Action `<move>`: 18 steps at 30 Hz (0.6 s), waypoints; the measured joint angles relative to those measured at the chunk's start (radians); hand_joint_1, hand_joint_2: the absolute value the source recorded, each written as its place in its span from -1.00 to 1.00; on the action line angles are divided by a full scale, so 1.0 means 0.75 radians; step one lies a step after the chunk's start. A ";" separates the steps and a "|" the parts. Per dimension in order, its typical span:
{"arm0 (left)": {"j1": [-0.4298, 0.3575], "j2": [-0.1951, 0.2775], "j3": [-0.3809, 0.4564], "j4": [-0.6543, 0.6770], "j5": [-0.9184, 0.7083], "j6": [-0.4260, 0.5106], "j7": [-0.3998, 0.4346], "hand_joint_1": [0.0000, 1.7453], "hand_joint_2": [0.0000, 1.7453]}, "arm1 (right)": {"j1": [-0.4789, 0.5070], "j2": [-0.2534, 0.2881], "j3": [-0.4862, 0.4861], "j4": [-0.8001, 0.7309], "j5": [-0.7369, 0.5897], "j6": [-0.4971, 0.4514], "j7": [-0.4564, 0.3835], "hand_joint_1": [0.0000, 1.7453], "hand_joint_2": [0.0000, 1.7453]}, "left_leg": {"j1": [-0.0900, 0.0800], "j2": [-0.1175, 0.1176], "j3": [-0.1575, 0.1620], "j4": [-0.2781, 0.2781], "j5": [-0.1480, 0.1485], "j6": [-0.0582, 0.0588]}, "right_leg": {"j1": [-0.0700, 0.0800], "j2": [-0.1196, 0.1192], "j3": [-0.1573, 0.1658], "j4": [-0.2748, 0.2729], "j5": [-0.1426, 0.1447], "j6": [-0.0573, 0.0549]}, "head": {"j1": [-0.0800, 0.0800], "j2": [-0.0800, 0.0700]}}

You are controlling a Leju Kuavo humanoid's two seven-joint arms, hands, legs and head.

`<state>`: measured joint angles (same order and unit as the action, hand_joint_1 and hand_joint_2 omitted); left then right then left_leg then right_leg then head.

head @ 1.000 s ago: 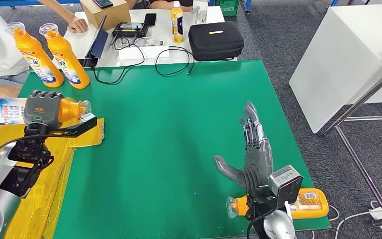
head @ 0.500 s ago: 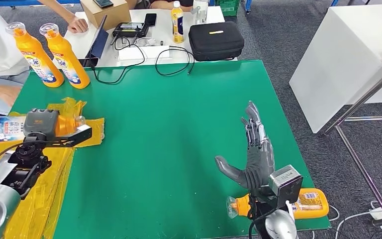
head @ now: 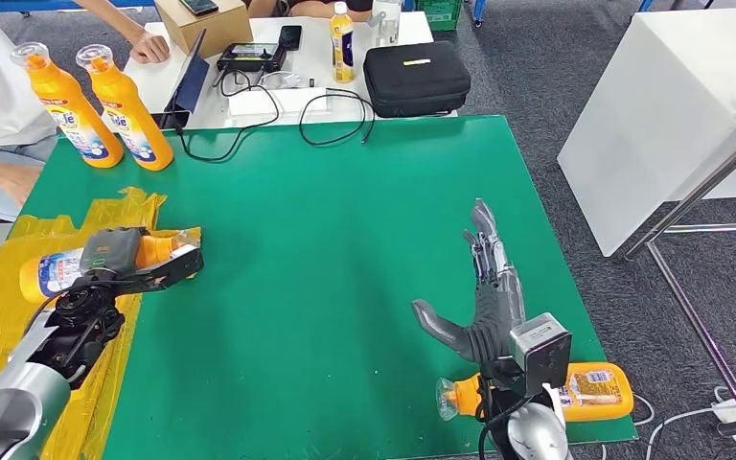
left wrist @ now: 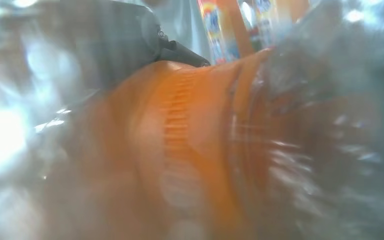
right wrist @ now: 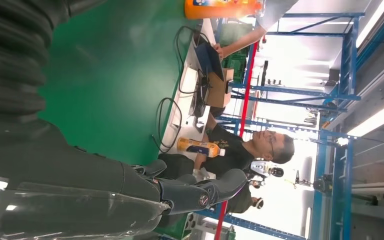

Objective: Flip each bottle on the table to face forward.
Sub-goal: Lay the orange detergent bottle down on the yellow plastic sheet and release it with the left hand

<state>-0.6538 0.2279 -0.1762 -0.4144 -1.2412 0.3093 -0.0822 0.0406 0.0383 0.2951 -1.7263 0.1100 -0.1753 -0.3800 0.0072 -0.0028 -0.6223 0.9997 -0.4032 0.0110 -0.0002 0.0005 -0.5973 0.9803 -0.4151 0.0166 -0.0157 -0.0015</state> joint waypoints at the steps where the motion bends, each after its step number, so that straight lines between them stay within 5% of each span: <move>1: 0.005 -0.008 0.015 0.000 0.020 -0.003 -0.007 1.00 1.00 | 0.000 0.000 0.000 0.003 0.002 -0.001 0.001 -1.00 1.00 | 0.000 0.000 0.000 0.000 0.000 0.000 | 0.000 0.000 0.000 0.000 0.000 0.000 | 0.000 0.000; 3: 0.010 -0.021 0.039 0.001 0.045 -0.010 -0.013 0.97 1.00 | -0.002 0.000 0.000 0.009 0.006 -0.002 0.003 -1.00 1.00 | 0.000 0.000 0.000 0.000 0.000 0.000 | 0.000 0.000 0.000 0.000 0.000 0.000 | 0.000 0.000; 7: 0.014 -0.036 0.069 0.006 0.056 -0.019 -0.008 -0.93 1.00 | -0.009 0.000 0.001 0.020 0.012 -0.002 0.008 -1.00 1.00 | 0.000 0.000 0.000 0.000 0.000 0.000 | 0.000 0.000 0.000 0.000 0.000 0.000 | 0.000 0.000; 18: 0.023 -0.053 0.081 0.023 0.041 -0.049 0.064 -1.00 1.00 | -0.030 0.002 0.004 0.043 0.021 -0.007 0.020 -1.00 1.00 | 0.000 0.000 0.000 0.000 0.000 0.000 | 0.000 0.000 0.000 0.000 0.000 0.000 | 0.000 0.000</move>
<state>-0.6366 0.1884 -0.1157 -0.3970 -1.2104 0.2724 -0.0344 0.0179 0.0396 0.2978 -1.6941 0.1258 -0.1808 -0.3651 0.0072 -0.0029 -0.6225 0.9996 -0.4032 0.0110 -0.0002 0.0003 -0.5970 0.9804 -0.4151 0.0166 -0.0158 -0.0015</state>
